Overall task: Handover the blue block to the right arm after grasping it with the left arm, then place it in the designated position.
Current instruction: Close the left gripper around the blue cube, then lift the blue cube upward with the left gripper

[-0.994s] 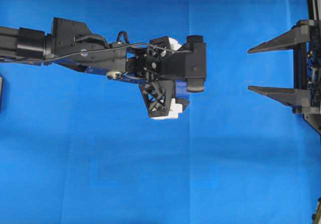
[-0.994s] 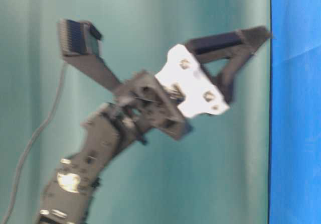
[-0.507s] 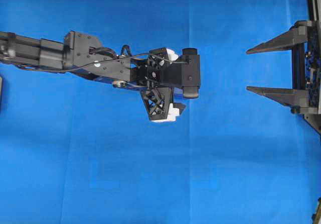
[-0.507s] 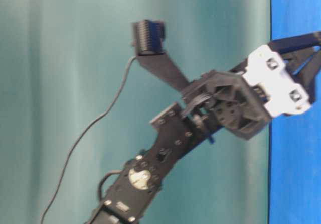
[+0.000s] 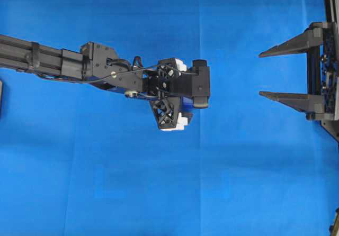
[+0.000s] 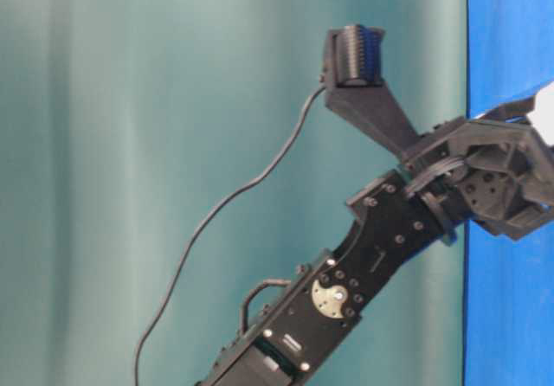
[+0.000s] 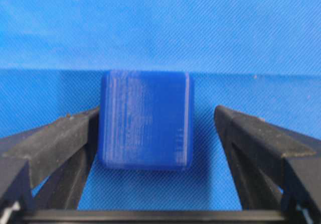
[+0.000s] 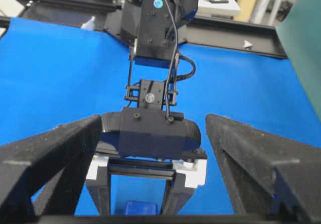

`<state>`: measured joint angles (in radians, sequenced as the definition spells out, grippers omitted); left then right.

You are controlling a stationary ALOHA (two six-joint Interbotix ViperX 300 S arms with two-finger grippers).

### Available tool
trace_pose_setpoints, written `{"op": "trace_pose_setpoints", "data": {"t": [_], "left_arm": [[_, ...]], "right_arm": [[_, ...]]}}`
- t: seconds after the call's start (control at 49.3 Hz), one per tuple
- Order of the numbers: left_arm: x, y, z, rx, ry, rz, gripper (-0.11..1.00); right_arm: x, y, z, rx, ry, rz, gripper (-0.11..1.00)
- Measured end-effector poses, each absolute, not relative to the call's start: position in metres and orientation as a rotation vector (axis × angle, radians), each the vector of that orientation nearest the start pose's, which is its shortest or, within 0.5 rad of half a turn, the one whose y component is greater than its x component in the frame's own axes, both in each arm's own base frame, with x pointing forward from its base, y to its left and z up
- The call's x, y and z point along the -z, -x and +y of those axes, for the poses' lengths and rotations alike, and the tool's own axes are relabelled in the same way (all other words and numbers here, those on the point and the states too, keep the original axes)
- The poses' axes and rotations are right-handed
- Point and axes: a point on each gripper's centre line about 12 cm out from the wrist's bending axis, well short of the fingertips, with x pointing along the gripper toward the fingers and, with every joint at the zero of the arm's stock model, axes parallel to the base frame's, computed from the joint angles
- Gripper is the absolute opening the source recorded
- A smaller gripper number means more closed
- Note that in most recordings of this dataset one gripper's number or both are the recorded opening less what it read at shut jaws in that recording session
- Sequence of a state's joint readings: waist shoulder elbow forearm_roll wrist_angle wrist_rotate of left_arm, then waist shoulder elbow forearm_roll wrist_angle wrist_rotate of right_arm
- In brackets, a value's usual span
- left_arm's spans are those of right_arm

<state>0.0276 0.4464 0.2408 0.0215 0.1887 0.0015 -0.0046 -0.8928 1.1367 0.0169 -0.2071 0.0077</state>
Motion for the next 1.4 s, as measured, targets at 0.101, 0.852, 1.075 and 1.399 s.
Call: {"op": "trace_pose_setpoints", "data": {"t": [0.101,0.852,1.075,1.399], "left_arm": [[-0.091,-0.491,0.015,-0.02,-0.012,0.873,0.92],[-0.092,-0.491,0.029,-0.029,-0.039,0.87,0.46],[-0.091,-0.49,0.028,-0.024,-0.046,0.874,0.46],[-0.113,-0.489,0.012,0.005,-0.06,0.893,0.46]], "right_arm": [[-0.285,-0.213,-0.002,0.01,-0.024,0.035,0.97],[-0.285,-0.213,-0.002,0.01,-0.024,0.037,0.97],[-0.285,-0.213,-0.002,0.01,-0.024,0.035,0.97],[-0.285,-0.214,-0.002,0.01,-0.024,0.038,0.97]]}}
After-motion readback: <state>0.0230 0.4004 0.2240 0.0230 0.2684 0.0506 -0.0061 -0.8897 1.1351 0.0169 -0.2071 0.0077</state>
